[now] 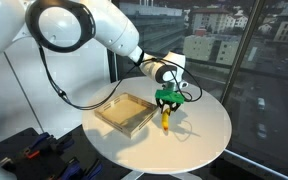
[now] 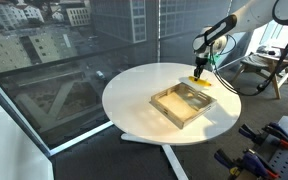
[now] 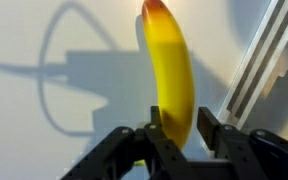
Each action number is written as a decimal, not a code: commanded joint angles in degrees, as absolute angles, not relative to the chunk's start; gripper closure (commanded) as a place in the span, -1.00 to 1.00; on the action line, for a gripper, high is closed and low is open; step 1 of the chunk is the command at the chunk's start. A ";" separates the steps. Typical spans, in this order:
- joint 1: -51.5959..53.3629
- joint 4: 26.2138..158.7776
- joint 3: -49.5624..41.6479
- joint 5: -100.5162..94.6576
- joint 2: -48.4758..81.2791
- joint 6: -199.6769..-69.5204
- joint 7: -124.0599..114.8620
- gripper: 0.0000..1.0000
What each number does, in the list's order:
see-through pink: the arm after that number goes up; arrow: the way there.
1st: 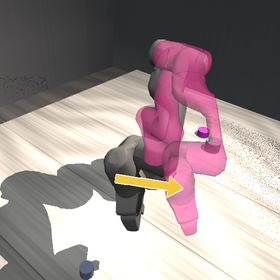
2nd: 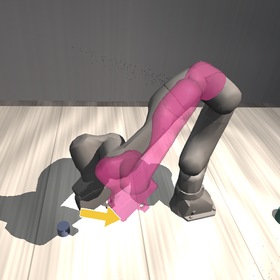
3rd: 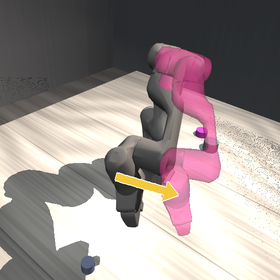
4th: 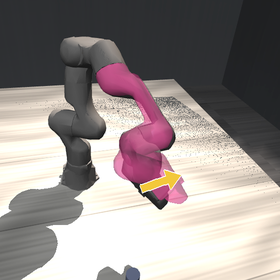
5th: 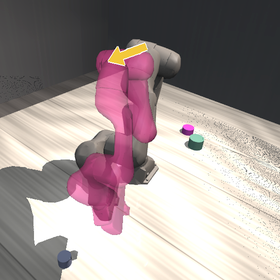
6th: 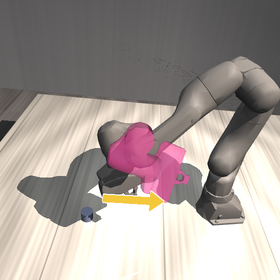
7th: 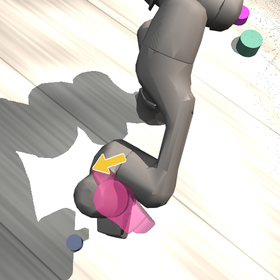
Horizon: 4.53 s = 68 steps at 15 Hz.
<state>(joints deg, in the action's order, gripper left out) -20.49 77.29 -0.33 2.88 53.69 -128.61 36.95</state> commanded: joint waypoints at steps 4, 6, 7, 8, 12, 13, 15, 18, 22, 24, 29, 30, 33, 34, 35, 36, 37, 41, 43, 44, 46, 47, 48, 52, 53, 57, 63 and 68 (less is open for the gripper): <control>-21.15 74.20 0.41 3.06 54.88 -127.65 36.63 -0.85; -21.08 74.34 0.40 3.01 54.74 -127.80 36.63 -1.00; -21.05 74.38 0.42 2.98 54.68 -127.81 36.67 -1.00; -20.99 74.40 0.43 2.95 54.59 -127.84 36.64 -1.00; -20.65 74.21 0.56 2.87 54.03 -127.38 36.33 -1.00; -20.52 74.08 0.66 2.88 53.81 -127.28 36.27 -1.00; -20.21 73.52 0.96 2.92 53.45 -126.96 36.16 -1.00; -19.60 72.82 1.63 3.14 52.74 -127.01 36.00 -1.00; -18.11 72.05 2.54 3.09 52.28 -127.10 35.87 -1.00; -17.36 72.01 2.94 3.13 51.75 -126.99 35.87 -1.00; -16.47 71.60 3.63 3.43 50.23 -126.53 35.94 -1.00; -16.46 71.72 3.81 3.54 49.78 -126.53 36.13 -1.00; -16.10 72.18 3.83 3.80 48.47 -126.22 35.04 -1.00; -15.83 72.37 3.65 3.82 48.16 -126.49 34.03 -1.00; -15.52 72.61 3.49 3.84 47.84 -126.73 32.81 -1.00; -15.20 72.81 3.27 3.85 47.60 -127.32 31.22 -1.00; -14.88 73.20 3.21 3.87 47.33 -127.80 29.60 -1.00; -13.59 73.99 3.06 3.85 46.99 -128.84 23.28 -1.00; -12.94 73.82 2.95 3.79 47.01 -128.43 20.91 -1.00; -12.61 73.75 2.84 3.81 47.03 -128.46 19.67 -1.00; -12.04 73.67 2.73 3.81 46.92 -128.29 17.66 -1.00; -11.86 73.77 2.77 3.88 46.70 -128.31 16.87 -1.00; -11.72 73.76 2.81 3.96 46.52 -128.23 16.24 -1.00; -11.21 73.20 2.87 4.05 45.58 -127.19 14.51 -1.00; -11.20 73.08 2.96 4.15 45.31 -126.92 14.33 -1.00; -10.89 72.88 3.07 4.32 44.21 -126.17 13.90 -1.00; -10.40 71.93 2.87 3.64 45.06 -127.57 15.10 -1.00; -10.20 72.03 2.89 3.68 44.89 -127.58 15.09 -1.00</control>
<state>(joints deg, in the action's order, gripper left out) -10.56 72.23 3.45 3.19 44.86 -127.80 14.83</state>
